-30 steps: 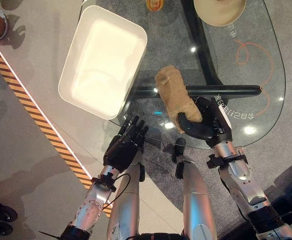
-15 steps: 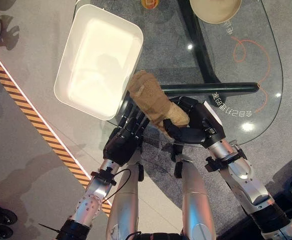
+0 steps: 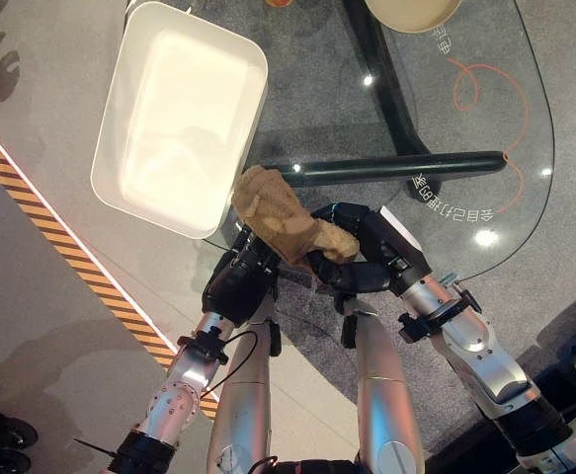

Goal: Wipe the table with a cloth and put it in the basket.

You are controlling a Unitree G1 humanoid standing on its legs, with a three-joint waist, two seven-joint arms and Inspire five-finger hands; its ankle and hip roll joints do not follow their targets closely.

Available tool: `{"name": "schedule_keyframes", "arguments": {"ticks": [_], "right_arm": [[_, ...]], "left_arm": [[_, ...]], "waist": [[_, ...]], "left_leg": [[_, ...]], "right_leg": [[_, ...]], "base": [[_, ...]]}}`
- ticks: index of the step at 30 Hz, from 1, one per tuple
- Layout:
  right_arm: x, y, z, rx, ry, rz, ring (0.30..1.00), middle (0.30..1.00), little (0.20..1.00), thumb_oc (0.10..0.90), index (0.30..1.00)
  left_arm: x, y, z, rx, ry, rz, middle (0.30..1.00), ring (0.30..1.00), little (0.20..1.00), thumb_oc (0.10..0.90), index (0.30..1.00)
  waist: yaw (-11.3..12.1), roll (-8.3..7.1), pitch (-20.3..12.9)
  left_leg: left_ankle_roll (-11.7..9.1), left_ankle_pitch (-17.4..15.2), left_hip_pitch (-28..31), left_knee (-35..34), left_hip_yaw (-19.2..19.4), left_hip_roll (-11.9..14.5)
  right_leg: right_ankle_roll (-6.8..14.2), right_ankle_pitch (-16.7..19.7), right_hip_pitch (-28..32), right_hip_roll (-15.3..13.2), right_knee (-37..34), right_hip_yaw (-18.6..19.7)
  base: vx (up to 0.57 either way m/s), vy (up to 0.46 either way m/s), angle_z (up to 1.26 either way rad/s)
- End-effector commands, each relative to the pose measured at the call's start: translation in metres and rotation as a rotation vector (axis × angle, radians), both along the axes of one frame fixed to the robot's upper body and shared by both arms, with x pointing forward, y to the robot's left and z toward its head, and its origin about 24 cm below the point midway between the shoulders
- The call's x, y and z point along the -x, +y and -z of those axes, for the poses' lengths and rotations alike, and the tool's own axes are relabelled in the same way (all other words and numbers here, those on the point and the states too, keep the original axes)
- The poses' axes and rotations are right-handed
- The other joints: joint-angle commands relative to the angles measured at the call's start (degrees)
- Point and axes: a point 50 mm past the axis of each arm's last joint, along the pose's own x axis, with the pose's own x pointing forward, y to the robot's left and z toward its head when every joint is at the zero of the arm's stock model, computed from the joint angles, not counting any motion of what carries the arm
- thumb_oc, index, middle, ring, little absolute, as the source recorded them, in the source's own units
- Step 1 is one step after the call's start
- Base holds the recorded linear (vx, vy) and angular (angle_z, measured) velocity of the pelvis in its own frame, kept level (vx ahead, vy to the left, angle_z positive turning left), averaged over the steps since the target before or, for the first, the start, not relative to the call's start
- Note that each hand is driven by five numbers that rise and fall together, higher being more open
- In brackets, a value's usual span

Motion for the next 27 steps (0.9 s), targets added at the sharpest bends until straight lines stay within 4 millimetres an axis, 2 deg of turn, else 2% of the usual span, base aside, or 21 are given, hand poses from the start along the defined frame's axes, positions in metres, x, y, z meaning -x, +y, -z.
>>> {"name": "schedule_keyframes", "arguments": {"ticks": [1, 7, 14, 23, 27], "right_arm": [[0.029, 0.031, -0.048, -0.003, -0.278, -0.195, 0.3, 0.3, 0.2, 0.1, 0.3], [0.021, 0.034, -0.037, 0.106, -0.255, -0.122, 0.3, 0.3, 0.2, 0.1, 0.3], [0.012, 0.03, -0.028, 0.119, -0.204, -0.059, 0.3, 0.3, 0.2, 0.1, 0.3], [0.008, 0.027, -0.032, -0.014, -0.197, -0.006, 0.3, 0.3, 0.2, 0.1, 0.3], [0.008, 0.021, -0.034, -0.127, -0.191, 0.041, 0.3, 0.3, 0.2, 0.1, 0.3]], "left_arm": [[0.009, -0.012, -0.04, 0.069, -0.235, 0.088, 0.9, 0.9, 0.9, 0.8, 0.9], [0.012, -0.02, -0.048, 0.138, -0.309, 0.144, 0.9, 0.9, 0.9, 0.8, 0.9], [0.015, -0.022, -0.056, 0.209, -0.422, 0.192, 0.9, 0.9, 0.9, 0.8, 0.9], [0.013, -0.027, -0.06, 0.195, -0.444, 0.19, 0.9, 0.9, 0.9, 0.8, 0.9], [0.013, -0.026, -0.059, 0.203, -0.437, 0.179, 0.9, 0.9, 0.9, 0.8, 0.9]], "waist": [[0.27, -0.31, -1.59], [0.31, 0.17, -1.59], [0.47, 0.59, -1.59], [0.37, 0.58, -1.59], [0.33, 0.69, -1.59]], "left_leg": [[0.93, -10.04, -1.3, 10.48, 5.5, -2.53], [0.96, -9.85, -1.34, 10.01, 5.6, -2.75], [0.98, -9.6, -1.3, 9.49, 5.69, -2.89], [1.16, -9.31, -0.34, 8.34, 5.67, -3.02], [1.19, -9.27, -0.12, 8.15, 5.68, -2.98]], "right_leg": [[0.76, 8.56, 1.43, 3.25, -10.1, -3.36], [0.71, 8.38, 1.22, 3.27, -10.17, -3.32], [0.7, 8.4, 1.0, 3.22, -10.18, -3.29], [0.84, 8.54, 1.37, 3.55, -10.35, -2.91], [0.81, 8.49, 1.52, 3.61, -10.36, -2.85]], "base": [[0.0, 0.0, 0.0], [0.0, 0.017, -0.01], [0.0, 0.0, 0.0], [0.0, 0.0, 0.0], [0.0, 0.0, 0.0]]}}
